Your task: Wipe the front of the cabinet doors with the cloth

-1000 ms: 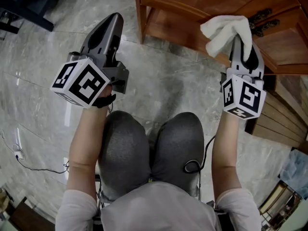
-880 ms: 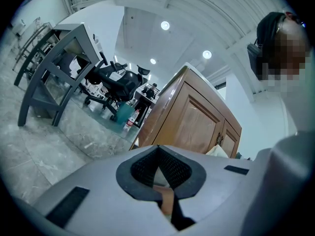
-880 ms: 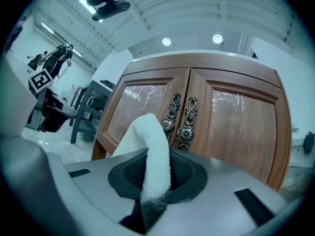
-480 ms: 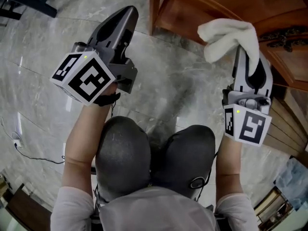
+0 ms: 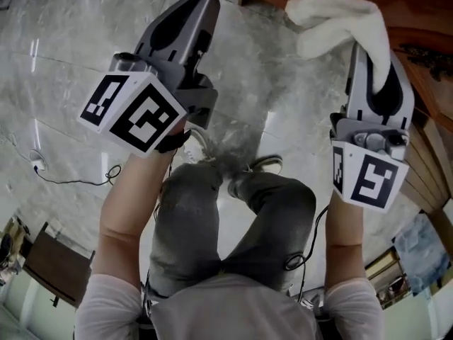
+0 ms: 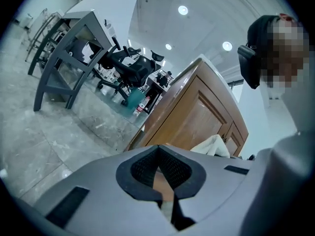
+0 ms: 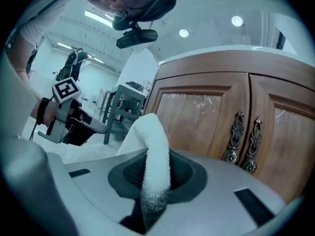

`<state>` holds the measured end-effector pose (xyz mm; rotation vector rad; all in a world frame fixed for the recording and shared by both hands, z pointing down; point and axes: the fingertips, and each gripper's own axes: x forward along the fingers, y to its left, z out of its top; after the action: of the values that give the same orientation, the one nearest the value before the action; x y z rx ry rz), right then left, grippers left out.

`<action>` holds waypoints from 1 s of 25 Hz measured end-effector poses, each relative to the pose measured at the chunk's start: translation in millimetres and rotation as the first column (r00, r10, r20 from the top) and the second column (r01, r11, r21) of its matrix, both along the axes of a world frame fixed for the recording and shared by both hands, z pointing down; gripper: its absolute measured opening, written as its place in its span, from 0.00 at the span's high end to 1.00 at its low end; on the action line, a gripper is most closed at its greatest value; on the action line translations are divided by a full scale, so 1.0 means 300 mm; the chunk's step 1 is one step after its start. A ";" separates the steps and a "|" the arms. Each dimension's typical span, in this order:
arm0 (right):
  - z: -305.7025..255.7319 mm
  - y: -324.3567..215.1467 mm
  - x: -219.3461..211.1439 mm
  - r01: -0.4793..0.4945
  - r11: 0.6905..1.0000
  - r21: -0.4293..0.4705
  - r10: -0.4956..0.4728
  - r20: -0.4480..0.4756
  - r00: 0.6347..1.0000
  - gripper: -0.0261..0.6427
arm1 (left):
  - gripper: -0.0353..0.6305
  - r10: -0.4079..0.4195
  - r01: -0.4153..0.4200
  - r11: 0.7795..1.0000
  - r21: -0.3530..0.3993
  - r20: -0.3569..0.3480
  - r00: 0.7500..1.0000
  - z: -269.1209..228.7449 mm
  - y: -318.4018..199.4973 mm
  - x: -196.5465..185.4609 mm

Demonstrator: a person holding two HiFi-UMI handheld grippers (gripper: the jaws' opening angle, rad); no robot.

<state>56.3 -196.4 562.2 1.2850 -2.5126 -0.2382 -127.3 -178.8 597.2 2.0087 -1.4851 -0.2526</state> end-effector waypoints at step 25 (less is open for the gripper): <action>-1.155 0.266 -0.054 0.002 0.993 -0.118 0.006 0.067 0.998 0.84 | 0.92 -0.019 0.017 0.998 -0.064 -0.021 1.000 -1.207 0.189 0.052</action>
<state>40.0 -116.5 215.8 1.2688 -2.5393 -0.0461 -111.6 -122.1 235.0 1.9373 -1.4801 -0.2307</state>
